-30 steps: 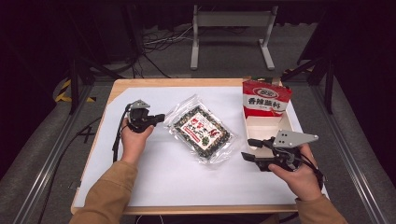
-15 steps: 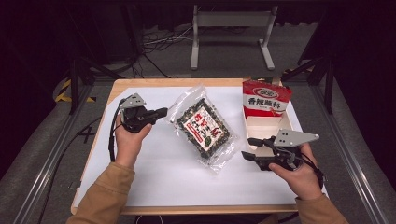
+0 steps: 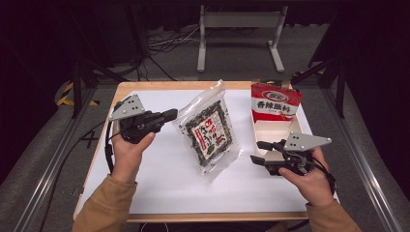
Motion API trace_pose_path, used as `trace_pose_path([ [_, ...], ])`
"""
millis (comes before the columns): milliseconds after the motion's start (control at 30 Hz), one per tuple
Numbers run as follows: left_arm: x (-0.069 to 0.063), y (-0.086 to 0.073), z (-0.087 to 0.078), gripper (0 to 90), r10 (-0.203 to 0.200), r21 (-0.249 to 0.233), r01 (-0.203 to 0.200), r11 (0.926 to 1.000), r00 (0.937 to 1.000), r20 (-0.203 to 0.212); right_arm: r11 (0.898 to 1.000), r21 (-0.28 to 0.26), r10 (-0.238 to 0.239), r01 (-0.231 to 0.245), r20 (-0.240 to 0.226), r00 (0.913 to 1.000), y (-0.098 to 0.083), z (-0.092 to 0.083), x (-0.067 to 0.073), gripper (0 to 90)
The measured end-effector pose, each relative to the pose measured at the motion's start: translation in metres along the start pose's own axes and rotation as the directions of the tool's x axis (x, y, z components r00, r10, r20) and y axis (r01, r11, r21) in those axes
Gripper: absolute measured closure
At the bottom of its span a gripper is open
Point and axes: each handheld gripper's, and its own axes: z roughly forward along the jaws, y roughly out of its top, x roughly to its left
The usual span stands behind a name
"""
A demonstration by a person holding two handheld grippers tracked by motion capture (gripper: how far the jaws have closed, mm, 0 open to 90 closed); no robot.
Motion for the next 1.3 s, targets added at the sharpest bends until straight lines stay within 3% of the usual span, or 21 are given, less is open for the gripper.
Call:
trace_pose_path([
  [133,-0.012,0.008,-0.005,90.0,0.041,-0.024,-0.041,0.9989,0.9983,0.041,1.0,0.001,0.001,-0.001,-0.002,1.0,0.0,0.001,0.0,46.9],
  [333,-0.021,0.012,-0.007,90.0,0.054,-0.042,-0.051,0.9978,0.9947,0.087,1.0,0.003,0.002,-0.002,0.001,1.0,0.0,0.001,-0.002,46.5],
  [533,-0.027,0.014,-0.007,90.0,0.065,-0.043,-0.061,0.9972,0.9927,0.101,1.0,0.001,0.0,0.0,0.003,1.0,0.002,0.003,-0.004,45.6],
  [833,-0.031,0.015,-0.007,90.0,0.065,-0.043,-0.061,0.9972,0.9913,0.114,1.0,-0.002,0.0,0.0,0.013,0.9999,0.016,0.007,-0.022,40.3],
  [1300,-0.037,0.017,-0.006,90.0,0.079,-0.046,-0.073,0.9962,0.9862,0.145,0.999,0.022,-0.029,0.03,-0.039,0.9988,0.023,0.04,-0.038,31.8],
])
